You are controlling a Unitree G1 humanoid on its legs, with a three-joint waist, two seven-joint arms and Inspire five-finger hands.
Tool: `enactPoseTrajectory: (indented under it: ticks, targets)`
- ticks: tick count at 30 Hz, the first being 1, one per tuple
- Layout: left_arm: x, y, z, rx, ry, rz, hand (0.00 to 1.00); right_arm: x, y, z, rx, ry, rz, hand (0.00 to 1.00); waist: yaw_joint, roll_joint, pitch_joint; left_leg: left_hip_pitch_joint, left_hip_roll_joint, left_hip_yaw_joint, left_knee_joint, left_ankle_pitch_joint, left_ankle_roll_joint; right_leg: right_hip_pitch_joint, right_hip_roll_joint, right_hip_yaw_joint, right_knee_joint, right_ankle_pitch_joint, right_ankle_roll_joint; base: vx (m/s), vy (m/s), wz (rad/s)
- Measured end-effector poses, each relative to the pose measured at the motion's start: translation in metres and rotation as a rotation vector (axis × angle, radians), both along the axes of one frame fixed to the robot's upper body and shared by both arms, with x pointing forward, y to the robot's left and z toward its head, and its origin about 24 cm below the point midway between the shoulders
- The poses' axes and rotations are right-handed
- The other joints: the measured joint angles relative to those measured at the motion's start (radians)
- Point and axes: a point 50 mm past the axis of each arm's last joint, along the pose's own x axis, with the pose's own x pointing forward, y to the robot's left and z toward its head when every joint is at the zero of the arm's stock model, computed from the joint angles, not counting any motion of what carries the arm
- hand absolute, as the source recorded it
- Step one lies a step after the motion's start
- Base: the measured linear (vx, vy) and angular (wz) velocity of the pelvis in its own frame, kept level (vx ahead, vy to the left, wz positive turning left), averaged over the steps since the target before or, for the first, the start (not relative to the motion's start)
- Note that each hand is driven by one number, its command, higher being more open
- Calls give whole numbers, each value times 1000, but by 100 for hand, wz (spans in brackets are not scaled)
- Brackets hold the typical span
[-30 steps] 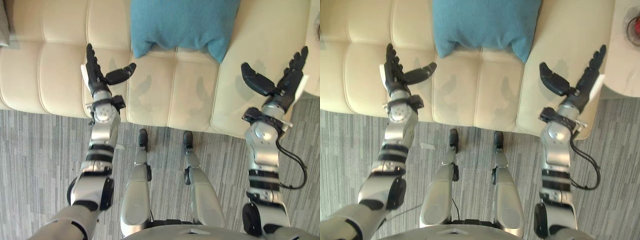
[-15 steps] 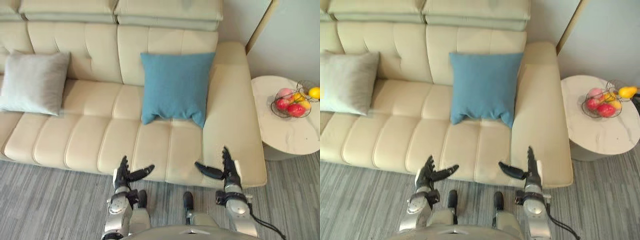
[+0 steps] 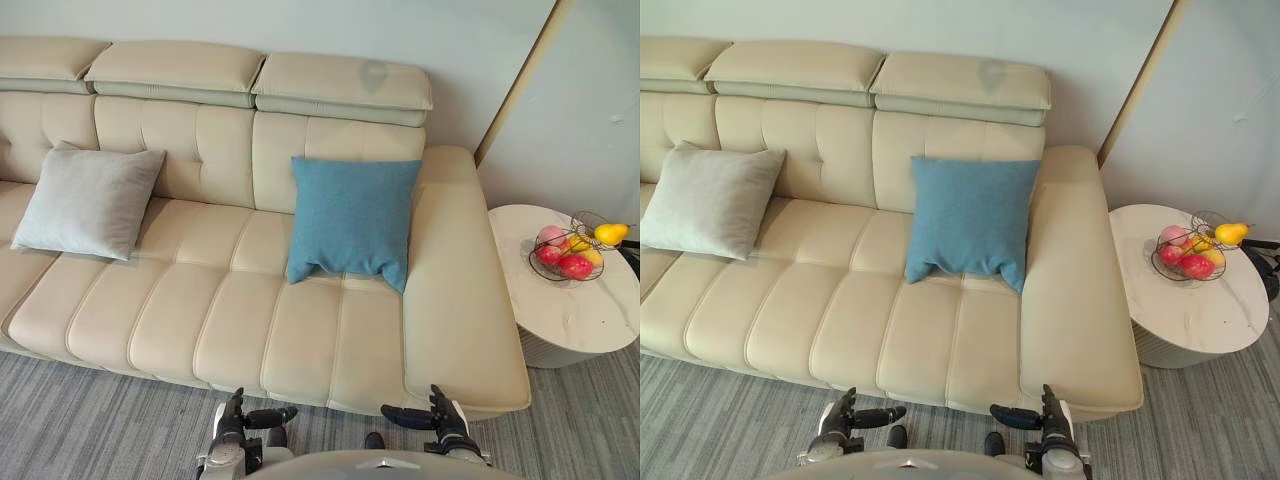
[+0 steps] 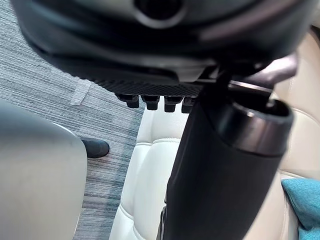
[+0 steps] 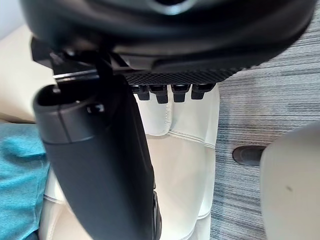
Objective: Pick up cushions and gather them together orderly.
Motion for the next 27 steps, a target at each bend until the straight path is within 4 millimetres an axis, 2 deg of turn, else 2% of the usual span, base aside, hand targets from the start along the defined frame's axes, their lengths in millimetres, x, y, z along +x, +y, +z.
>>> enactPoseTrajectory:
  ticks: [3, 6, 7, 8, 9, 10, 11, 12, 13, 14, 15, 16, 17, 18, 19, 20, 22, 23, 24, 25, 27]
  targets:
    - [0, 0, -1, 2, 11, -9, 100, -4, 2, -3, 8, 29, -2, 100, 1, -2, 0, 12, 0, 29, -1, -5, 0, -4, -1, 25, 4, 3, 5, 10, 41, -24]
    - [8, 1, 1, 6, -5, -12, 100, 7, 7, -2, 31, 9, -12, 100, 3, -12, 15, -21, 10, 73, 66, -36, 2, -47, 7, 63, 38, 11, 14, -39, 32, -48]
    - [14, 2, 3, 7, -19, -7, 100, 14, 9, 0, 39, -10, -14, 100, 8, -18, 20, -61, 22, 96, 129, -62, 9, -81, 16, 62, 59, 32, 22, -118, 19, -78]
    - [20, 1, 4, 4, -32, -6, 100, 24, 11, 3, 44, -34, -14, 100, 20, -13, 25, -97, 46, 125, 180, -81, 22, -114, 28, 55, 61, 79, 37, -187, 7, -85]
    - [22, -1, 5, 0, -35, -8, 100, 31, 11, 5, 40, -52, -12, 100, 27, -4, 36, -108, 72, 141, 191, -82, 26, -117, 37, 36, 58, 90, 45, -186, -19, -67]
    - [29, -4, 7, -7, -53, -15, 100, 37, 12, 7, 39, -66, -13, 100, 25, 0, 53, -111, 82, 144, 200, -81, 23, -152, 26, -43, 184, 15, 0, -210, -55, -21]
    - [36, -6, 9, -5, -73, -27, 100, 35, 12, 6, 39, -55, -16, 100, 29, 0, 56, -112, 84, 138, 212, -79, 20, -205, -13, -137, 482, -143, -50, -160, -112, 7]
    - [38, -5, 11, 1, -85, -31, 100, 32, 13, 5, 42, -45, -17, 100, 33, -7, 53, -114, 83, 129, 229, -79, 20, -208, -52, -167, 656, -199, -25, -133, -139, 22]
    - [38, -4, 11, 5, -87, -29, 100, 32, 14, 4, 45, -42, -17, 100, 36, -13, 50, -122, 81, 123, 244, -77, 17, -196, -82, -174, 729, -217, -5, -89, -205, 18]
    - [40, -1, 13, 13, -98, -26, 100, 35, 15, 5, 48, -48, -16, 100, 41, -32, 42, -150, 80, 115, 280, -73, 12, -199, -99, -178, 740, -236, 29, -83, -195, 11]
    - [43, -1, 14, 14, -108, -20, 100, 37, 14, 5, 46, -52, -17, 100, 42, -29, 46, -162, 81, 114, 286, -69, 7, -202, -89, -193, 725, -235, 30, -119, -201, -15]
    - [43, -6, 13, 0, -106, -15, 100, 40, 14, 6, 39, -57, -20, 100, 71, -10, 41, -176, 96, 109, 263, -61, 14, -177, -48, -200, 610, -240, 33, -124, -139, -35]
    - [40, -11, 12, -12, -101, -18, 100, 41, 9, 7, 21, -59, -23, 100, 91, 3, 33, -181, 112, 111, 239, -33, 19, -147, -26, -195, 541, -272, 33, -141, -143, -30]
    - [42, -12, 13, -16, -105, -26, 100, 46, 12, 9, 20, -73, -22, 100, 91, -19, 52, -191, 95, 116, 233, -8, -16, -136, -43, -194, 545, -333, -7, -170, -181, 9]
    - [50, -11, 15, -6, -117, -48, 100, 50, 12, 10, 16, -79, -22, 100, 88, -14, 72, -201, 93, 96, 231, 14, -18, -128, -27, -203, 518, -351, -42, -270, -244, 29]
    - [51, -13, 15, -10, -118, -48, 100, 49, 12, 10, 15, -77, -24, 100, 93, -2, 75, -205, 105, 88, 222, 28, -8, -123, -12, -216, 497, -338, -50, -228, -187, 29]
    - [47, -21, 13, -25, -106, -69, 100, 44, 11, 8, 2, -63, -41, 100, 93, 33, 69, -215, 143, 76, 180, 77, -11, -108, 30, -266, 447, -302, -78, -185, -120, 40]
    - [47, -23, 13, -28, -107, -80, 100, 42, 10, 7, -4, -55, -44, 100, 88, 38, 70, -217, 154, 82, 162, 92, -15, -110, 34, -289, 447, -296, -85, -194, -95, 48]
    - [48, -23, 13, -29, -108, -81, 100, 41, 10, 7, -7, -53, -45, 100, 87, 39, 71, -217, 156, 85, 157, 93, -15, -111, 34, -296, 446, -294, -89, -142, -32, 53]
    - [50, -24, 14, -27, -116, -80, 100, 40, 10, 6, -10, -48, -49, 100, 84, 29, 79, -234, 152, 92, 196, 89, -17, -109, 22, -328, 423, -272, -110, -133, 7, 45]
    - [54, -24, 16, -25, -129, -84, 100, 42, 8, 7, -20, -52, -50, 100, 80, 16, 86, -241, 111, 88, 298, 13, -13, -108, -9, -343, 393, -241, -102, -69, 64, 40]
